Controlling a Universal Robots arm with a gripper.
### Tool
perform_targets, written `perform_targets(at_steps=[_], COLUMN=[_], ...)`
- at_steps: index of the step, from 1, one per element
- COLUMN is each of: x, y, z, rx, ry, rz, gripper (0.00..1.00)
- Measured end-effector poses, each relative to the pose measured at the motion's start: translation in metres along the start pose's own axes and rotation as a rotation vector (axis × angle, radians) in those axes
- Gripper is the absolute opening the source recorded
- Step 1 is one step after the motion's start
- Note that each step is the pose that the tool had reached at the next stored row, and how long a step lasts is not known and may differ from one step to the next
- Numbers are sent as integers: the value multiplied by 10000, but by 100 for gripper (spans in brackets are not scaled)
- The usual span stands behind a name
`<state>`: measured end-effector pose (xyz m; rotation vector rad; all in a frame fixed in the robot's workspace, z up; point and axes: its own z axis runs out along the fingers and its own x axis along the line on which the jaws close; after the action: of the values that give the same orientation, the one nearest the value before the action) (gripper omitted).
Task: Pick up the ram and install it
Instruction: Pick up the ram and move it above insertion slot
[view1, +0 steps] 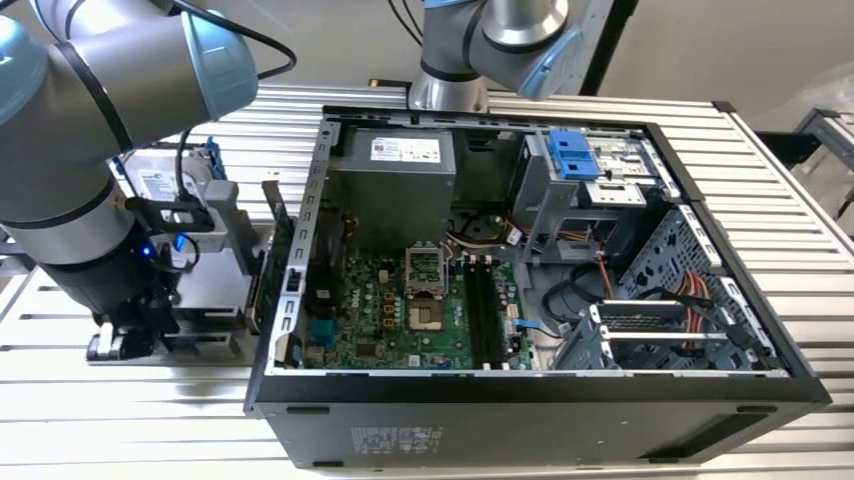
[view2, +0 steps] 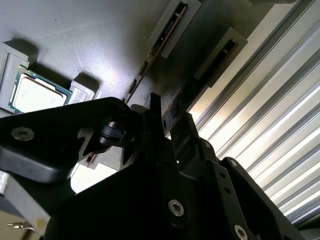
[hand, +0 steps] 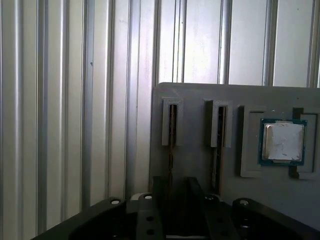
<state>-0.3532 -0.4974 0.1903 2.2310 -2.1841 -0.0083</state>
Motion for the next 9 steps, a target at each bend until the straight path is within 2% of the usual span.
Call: perform_targets(at_steps=[9], x=[0], y=[0], z=[0], rx=[0], ry=[0], rz=[4], gripper=[0])
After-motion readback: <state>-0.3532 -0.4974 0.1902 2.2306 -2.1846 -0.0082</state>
